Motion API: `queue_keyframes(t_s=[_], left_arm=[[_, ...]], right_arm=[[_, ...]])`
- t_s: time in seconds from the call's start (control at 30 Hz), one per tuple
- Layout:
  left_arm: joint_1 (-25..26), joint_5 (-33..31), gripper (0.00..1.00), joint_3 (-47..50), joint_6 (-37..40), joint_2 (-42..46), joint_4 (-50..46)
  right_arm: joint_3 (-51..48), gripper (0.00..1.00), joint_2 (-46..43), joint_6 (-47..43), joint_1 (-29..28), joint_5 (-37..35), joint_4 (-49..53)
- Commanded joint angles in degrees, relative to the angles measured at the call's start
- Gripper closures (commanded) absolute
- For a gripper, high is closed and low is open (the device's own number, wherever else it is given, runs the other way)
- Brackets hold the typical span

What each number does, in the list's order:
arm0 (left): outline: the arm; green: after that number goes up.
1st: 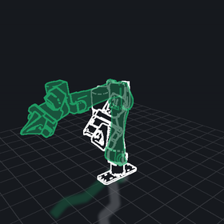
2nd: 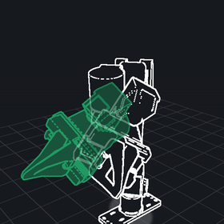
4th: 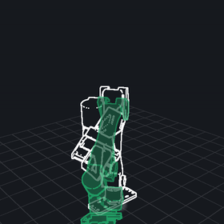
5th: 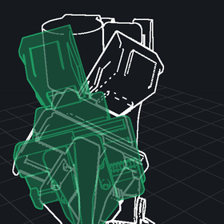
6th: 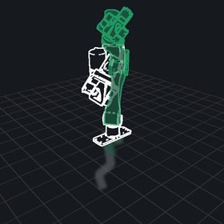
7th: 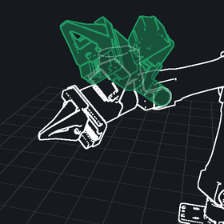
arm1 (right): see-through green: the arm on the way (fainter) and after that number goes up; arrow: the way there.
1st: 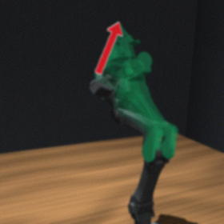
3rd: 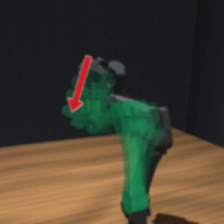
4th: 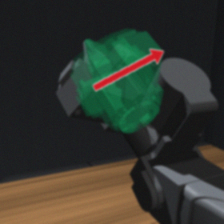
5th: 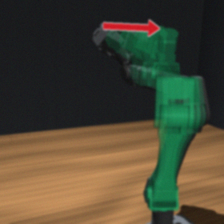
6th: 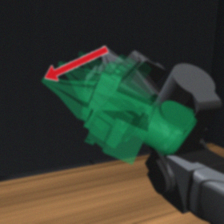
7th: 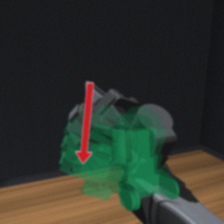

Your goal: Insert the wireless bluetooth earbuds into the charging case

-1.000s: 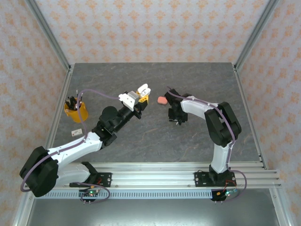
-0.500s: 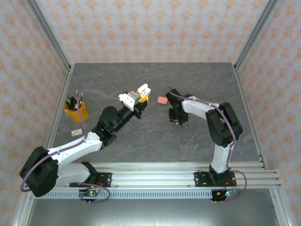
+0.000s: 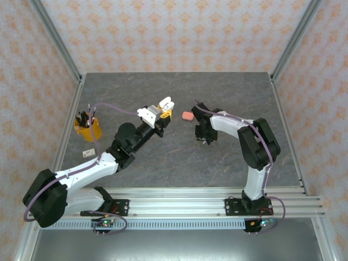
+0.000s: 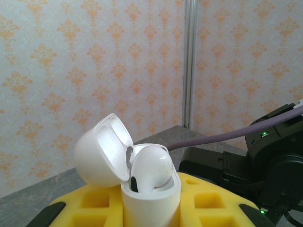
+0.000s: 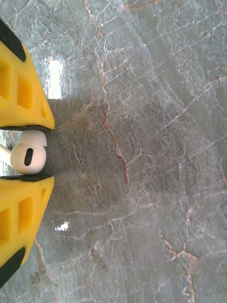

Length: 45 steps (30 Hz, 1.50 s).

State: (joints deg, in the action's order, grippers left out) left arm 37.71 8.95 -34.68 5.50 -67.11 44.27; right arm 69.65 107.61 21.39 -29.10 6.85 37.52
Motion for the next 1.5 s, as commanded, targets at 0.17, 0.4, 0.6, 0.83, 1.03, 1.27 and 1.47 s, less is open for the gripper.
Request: queue_keyframes(t_s=[0.17, 0.4, 0.6, 0.83, 1.03, 1.27, 1.47], left_arm=[[-0.5, 0.3, 1.00, -1.6, 0.4, 0.9, 0.3], [-0.5, 0.6, 1.00, -2.0, 0.4, 0.7, -0.4], [-0.5, 1.0, 1.00, -2.5, 0.3, 0.2, -1.0], [-0.5, 2.2, 1.00, -3.4, 0.5, 0.2, -3.0], [-0.5, 5.4, 1.00, -3.8, 0.0, 0.2, -4.3], [-0.4, 9.7, 1.00, -4.5, -0.7, -1.2, -4.4], [-0.4, 12.1, 1.00, -5.9, -0.9, -3.5, -3.8]], right_arm=[[-2.9, 0.72, -4.1, 0.3, 0.0, -2.8, 0.1], [-10.0, 0.72, -10.9, -1.1, 0.1, -5.0, -10.3], [-16.7, 0.72, -17.0, -1.0, 0.1, -8.1, -21.4], [-22.3, 0.72, -25.1, -1.7, 0.1, -11.0, -33.2], [-21.2, 0.71, -33.5, -5.8, 0.1, -12.2, -36.7], [-12.7, 0.71, -38.8, -11.0, 0.4, -9.3, -35.8], [-5.9, 0.70, -39.0, -12.7, 0.4, -3.6, -36.9]])
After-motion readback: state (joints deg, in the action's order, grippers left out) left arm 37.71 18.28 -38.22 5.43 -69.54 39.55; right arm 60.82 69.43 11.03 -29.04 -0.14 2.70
